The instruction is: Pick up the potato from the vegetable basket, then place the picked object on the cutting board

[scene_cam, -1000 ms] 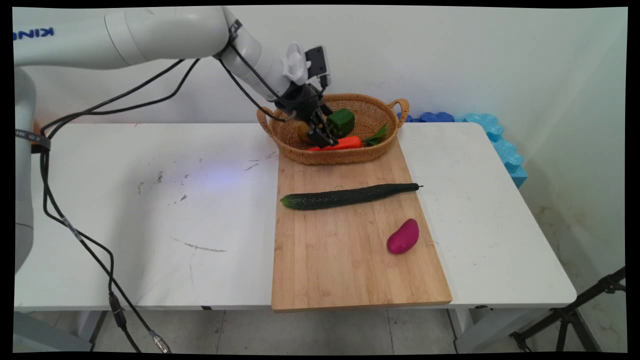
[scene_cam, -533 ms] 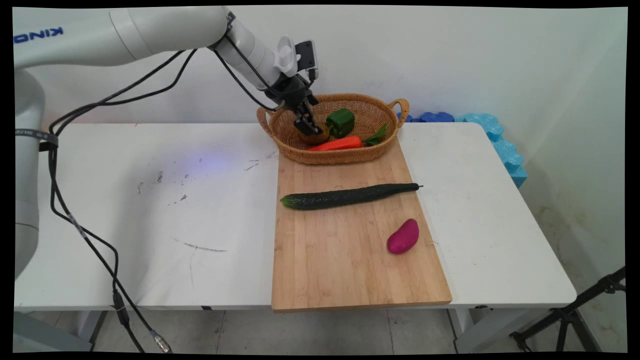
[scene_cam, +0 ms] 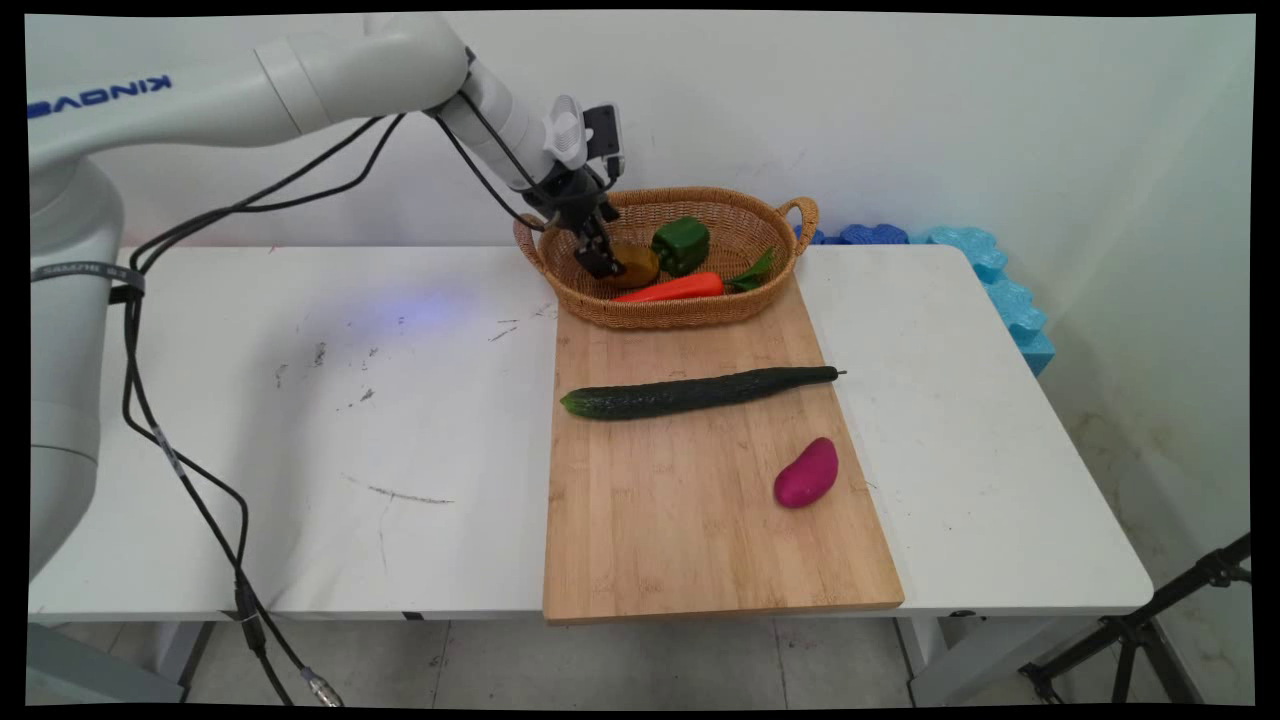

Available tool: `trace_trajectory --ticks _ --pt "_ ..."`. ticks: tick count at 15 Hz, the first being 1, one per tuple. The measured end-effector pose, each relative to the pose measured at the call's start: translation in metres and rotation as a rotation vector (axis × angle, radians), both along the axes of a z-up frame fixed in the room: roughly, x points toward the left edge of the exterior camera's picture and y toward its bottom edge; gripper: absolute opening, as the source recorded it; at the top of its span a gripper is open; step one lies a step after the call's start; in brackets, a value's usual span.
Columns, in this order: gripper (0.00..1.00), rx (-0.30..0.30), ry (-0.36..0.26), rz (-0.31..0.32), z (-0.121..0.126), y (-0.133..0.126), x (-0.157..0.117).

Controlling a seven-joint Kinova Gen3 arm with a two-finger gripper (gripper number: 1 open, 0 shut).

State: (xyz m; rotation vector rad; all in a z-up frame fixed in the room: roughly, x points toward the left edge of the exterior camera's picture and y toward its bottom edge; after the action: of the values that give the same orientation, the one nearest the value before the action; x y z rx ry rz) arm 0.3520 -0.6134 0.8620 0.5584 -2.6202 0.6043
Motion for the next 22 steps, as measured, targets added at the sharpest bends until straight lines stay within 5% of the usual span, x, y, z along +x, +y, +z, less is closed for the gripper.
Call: trace_trajectory --ticks 7,8,15,22 --pt "1.00 0.034 0.028 0.025 -0.026 -0.016 0.003" --pt "0.00 0.036 0.031 0.028 -0.027 -0.017 0.003" --pt "0.00 0.049 0.069 0.040 -0.031 -0.020 0.004" --pt "0.00 0.029 0.103 0.038 0.001 -0.008 0.009"
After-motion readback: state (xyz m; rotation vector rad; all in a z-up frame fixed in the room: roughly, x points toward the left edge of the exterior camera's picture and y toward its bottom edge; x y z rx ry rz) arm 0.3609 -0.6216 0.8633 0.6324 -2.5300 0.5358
